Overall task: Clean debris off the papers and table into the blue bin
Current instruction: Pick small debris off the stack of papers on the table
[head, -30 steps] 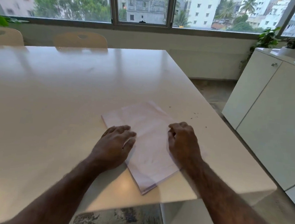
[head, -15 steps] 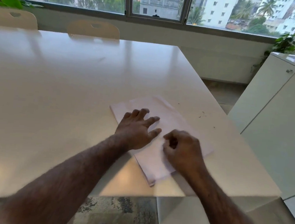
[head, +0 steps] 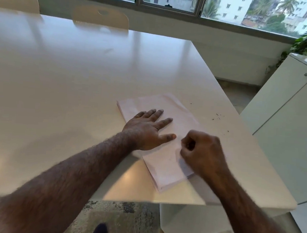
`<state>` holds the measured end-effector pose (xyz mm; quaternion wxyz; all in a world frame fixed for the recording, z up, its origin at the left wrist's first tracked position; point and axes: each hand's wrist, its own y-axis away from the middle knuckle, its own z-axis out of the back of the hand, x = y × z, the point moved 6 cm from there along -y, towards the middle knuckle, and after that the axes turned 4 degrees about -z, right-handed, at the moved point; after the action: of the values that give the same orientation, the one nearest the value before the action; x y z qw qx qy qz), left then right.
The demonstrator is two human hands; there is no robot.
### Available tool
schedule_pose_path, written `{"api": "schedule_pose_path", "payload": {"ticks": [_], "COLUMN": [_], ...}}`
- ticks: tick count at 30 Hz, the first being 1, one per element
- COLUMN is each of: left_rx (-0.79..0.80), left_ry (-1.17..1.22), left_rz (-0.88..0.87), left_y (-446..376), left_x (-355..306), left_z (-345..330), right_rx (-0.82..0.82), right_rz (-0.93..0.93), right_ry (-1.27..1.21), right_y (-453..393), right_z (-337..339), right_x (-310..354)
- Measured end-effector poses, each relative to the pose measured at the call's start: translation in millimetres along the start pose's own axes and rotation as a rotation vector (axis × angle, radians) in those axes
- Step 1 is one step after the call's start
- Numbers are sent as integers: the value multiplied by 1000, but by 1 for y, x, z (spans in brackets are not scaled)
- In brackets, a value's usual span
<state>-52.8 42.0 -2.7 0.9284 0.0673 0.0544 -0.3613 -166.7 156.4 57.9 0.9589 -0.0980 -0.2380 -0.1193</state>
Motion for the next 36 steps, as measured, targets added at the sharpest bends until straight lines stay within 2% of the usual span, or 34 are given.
{"api": "schedule_pose_path", "payload": {"ticks": [3, 4, 6, 7, 10, 11, 14, 18, 21, 25, 28, 29, 32, 35, 36], "left_rx": [5, 0, -2, 0, 9, 12, 26, 20, 27, 33, 38, 39, 50, 41, 42], "left_ry": [1, 1, 3, 4, -2, -4, 0, -5, -3, -13, -10, -13, -20, -32, -35], "left_rz": [9, 8, -1, -4, -1, -1, -3, 8, 4, 14, 11, 15, 25, 12, 11], "left_y": [0, -1, -1, -1, 0, 0, -2, -4, -5, -5, -5, -5, -4, -5, -5], "left_x": [2, 2, 1, 0, 1, 1, 0, 3, 2, 3, 2, 2, 2, 0, 0], "left_z": [0, 0, 0, 0, 1, 1, 0, -2, -2, -2, -3, -2, -3, -2, -2], "right_rx": [224, 208, 38, 25, 254, 271, 137, 295, 152, 335, 107, 105, 287, 116, 118], "right_rz": [126, 93, -14, -36, 55, 62, -15, 105, 61, 133, 59, 79, 182, 126, 148], "right_ry": [-45, -47, -51, -52, -37, -51, -82, -62, -52, -36, 3, -11, -82, -84, -78], "right_y": [16, 9, -5, -7, 8, 9, 1, 9, 0, 7, -4, -2, 12, 3, 4], "right_z": [-18, -15, 3, 5, -12, -12, 2, -10, 1, -10, 1, -2, -20, -12, -13], "right_x": [19, 13, -7, -12, 0, 1, -12, 3, -3, 5, -4, 0, 20, 12, 14]}}
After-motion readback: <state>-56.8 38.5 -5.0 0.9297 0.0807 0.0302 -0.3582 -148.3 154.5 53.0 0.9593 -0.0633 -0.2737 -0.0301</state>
